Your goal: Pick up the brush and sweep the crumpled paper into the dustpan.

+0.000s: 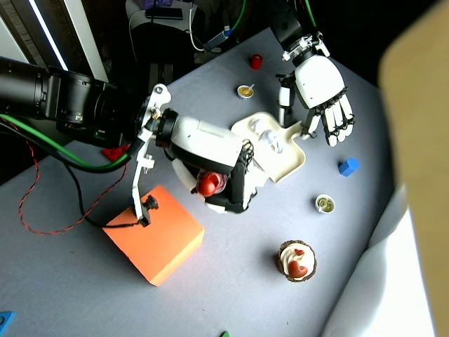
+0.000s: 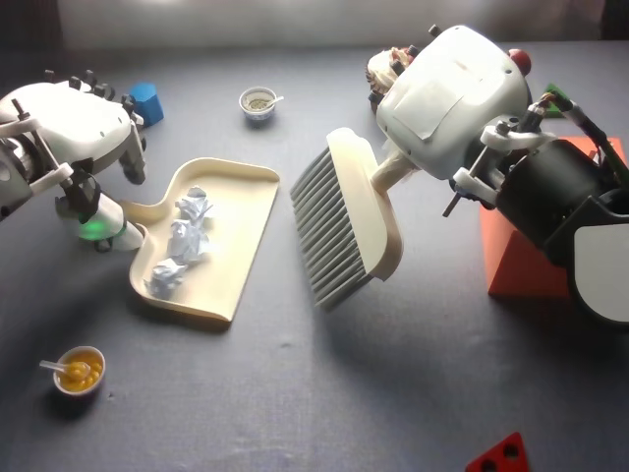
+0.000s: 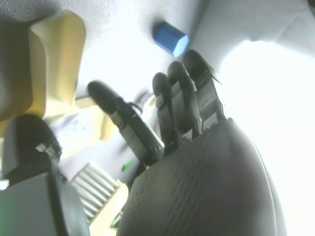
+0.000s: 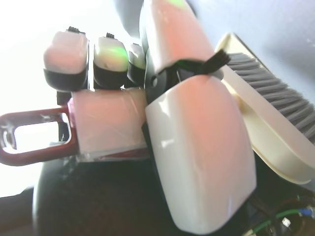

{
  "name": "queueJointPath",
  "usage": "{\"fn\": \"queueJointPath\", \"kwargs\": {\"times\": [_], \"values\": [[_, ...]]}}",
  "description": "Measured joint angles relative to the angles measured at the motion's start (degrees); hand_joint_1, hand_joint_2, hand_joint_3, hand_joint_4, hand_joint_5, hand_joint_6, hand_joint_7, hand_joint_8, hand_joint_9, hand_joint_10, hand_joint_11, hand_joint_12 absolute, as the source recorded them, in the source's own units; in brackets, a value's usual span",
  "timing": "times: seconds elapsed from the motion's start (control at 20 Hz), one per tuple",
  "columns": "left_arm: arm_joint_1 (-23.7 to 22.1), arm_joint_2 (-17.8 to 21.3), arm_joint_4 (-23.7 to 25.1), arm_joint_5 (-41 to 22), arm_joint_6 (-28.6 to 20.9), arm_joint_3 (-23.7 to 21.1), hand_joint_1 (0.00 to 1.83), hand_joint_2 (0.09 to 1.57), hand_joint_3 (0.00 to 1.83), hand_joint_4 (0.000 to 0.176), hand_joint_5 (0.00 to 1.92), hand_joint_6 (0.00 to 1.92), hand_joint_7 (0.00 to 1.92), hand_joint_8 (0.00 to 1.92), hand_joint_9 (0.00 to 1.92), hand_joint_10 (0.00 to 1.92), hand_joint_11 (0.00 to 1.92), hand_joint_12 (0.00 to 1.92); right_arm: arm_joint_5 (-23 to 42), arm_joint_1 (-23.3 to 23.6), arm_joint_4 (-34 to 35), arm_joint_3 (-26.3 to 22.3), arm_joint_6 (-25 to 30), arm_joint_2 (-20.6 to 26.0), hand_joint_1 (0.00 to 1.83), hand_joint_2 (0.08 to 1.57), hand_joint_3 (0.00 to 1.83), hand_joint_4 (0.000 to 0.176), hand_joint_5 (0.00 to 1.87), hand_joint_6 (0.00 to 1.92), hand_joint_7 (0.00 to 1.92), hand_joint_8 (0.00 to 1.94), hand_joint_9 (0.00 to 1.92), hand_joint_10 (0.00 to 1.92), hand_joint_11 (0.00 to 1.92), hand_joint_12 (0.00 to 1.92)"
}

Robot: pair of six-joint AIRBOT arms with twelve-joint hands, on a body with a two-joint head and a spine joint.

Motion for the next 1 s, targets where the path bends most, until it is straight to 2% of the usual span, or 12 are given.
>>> {"fn": "queueJointPath", "kwargs": {"times": [0.05,0.1,0.15,0.25,0.35,0.45,0.5,0.55,0.65,0.7,0.8,1.0], "values": [[-0.17,0.11,0.11,0.00,0.02,0.00,0.85,0.84,0.00,0.100,0.39,0.00,0.25,0.00,0.25,0.00,0.11,0.36,-0.02,-0.09,-0.76,0.11,0.02,0.00,1.43,1.17,0.00,0.175,1.02,1.92,1.04,1.94,1.18,1.92,1.23,1.92],[-0.35,0.11,0.07,-0.07,0.02,0.00,0.83,0.84,0.00,0.105,0.32,0.00,0.23,0.00,0.24,0.00,0.11,0.36,-0.35,-0.28,-1.51,0.11,0.02,0.00,1.39,1.15,0.00,0.138,1.03,1.92,1.00,1.92,1.18,1.92,1.23,1.92],[-0.37,0.17,0.26,-0.13,0.02,0.00,0.82,0.84,0.00,0.113,0.30,0.00,0.22,0.00,0.22,0.00,0.13,0.32,-0.26,-0.28,-1.53,0.22,0.04,-0.02,1.33,1.11,0.00,0.000,0.98,1.56,0.99,1.92,1.17,1.92,1.21,1.92],[-0.42,0.20,0.24,-0.04,0.02,0.00,0.81,0.85,0.00,0.112,0.31,0.00,0.23,0.01,0.23,0.00,0.13,0.30,-0.61,-0.46,-1.68,0.42,0.17,-0.11,1.20,1.02,0.00,0.000,1.20,0.62,1.05,1.94,1.17,1.92,1.21,1.92],[-0.44,0.22,0.24,-0.04,0.02,0.00,0.80,0.88,0.01,0.112,0.29,0.00,0.23,0.00,0.22,0.00,0.11,0.29,-0.96,-0.68,-1.60,0.39,0.17,-0.11,1.20,0.98,0.00,0.000,1.31,0.41,0.97,1.94,1.05,1.92,1.11,1.92],[-0.46,0.31,0.28,0.02,0.02,-0.13,0.79,0.88,0.01,0.118,0.32,0.01,0.25,0.01,0.23,0.00,0.14,0.29,-1.09,-0.68,-1.51,0.20,0.17,-0.07,1.03,0.79,0.00,0.000,0.82,1.70,0.68,1.94,0.72,1.92,0.72,1.92],[-0.72,0.55,0.35,0.42,0.00,-0.39,0.80,0.87,0.01,0.121,0.31,0.00,0.24,0.01,0.22,0.00,0.13,0.29,-1.42,-0.68,-1.62,-0.24,0.11,0.02,0.98,0.72,0.00,0.093,0.63,1.88,0.41,1.94,0.39,1.92,0.33,1.92],[-1.25,0.68,0.74,0.94,0.02,-0.42,0.80,0.88,0.01,0.122,0.30,0.00,0.23,0.00,0.21,0.00,0.11,0.28,-1.55,-0.68,-1.57,-0.46,0.20,0.02,0.95,0.71,0.00,0.122,0.34,1.91,0.17,1.94,0.15,1.92,0.09,1.92],[-3.06,1.22,1.57,1.88,0.31,-0.42,0.82,0.87,0.00,0.117,0.34,0.01,0.25,0.01,0.22,0.01,0.11,0.27,-0.85,-0.66,-1.68,-1.31,0.11,0.00,0.83,0.68,0.00,0.077,0.18,0.76,0.01,1.30,0.01,1.62,0.00,1.79],[-4.09,1.31,1.62,2.14,0.92,-0.31,0.81,0.87,0.00,0.121,0.33,0.01,0.26,0.01,0.23,0.01,0.14,0.28,-0.37,-0.61,-1.57,-1.84,-0.35,0.07,0.77,0.66,0.00,0.054,0.16,0.21,0.12,0.53,0.05,0.81,0.00,1.37],[-6.14,1.64,1.92,3.87,1.81,0.02,0.79,0.87,0.00,0.123,0.32,0.00,0.25,0.01,0.23,0.01,0.12,0.27,2.16,0.92,2.38,-3.04,-3.21,0.20,0.64,0.65,0.00,0.034,0.03,0.01,0.03,0.03,0.02,0.06,0.00,0.25],[-9.29,2.25,3.28,8.35,2.03,-0.02,0.82,0.87,0.00,0.123,0.33,0.00,0.25,0.00,0.22,0.00,0.10,0.26,4.02,4.02,7.08,-5.22,-5.86,1.77,0.58,0.70,0.02,0.000,0.00,0.00,0.00,0.00,0.00,0.00,0.00,0.00]]}}
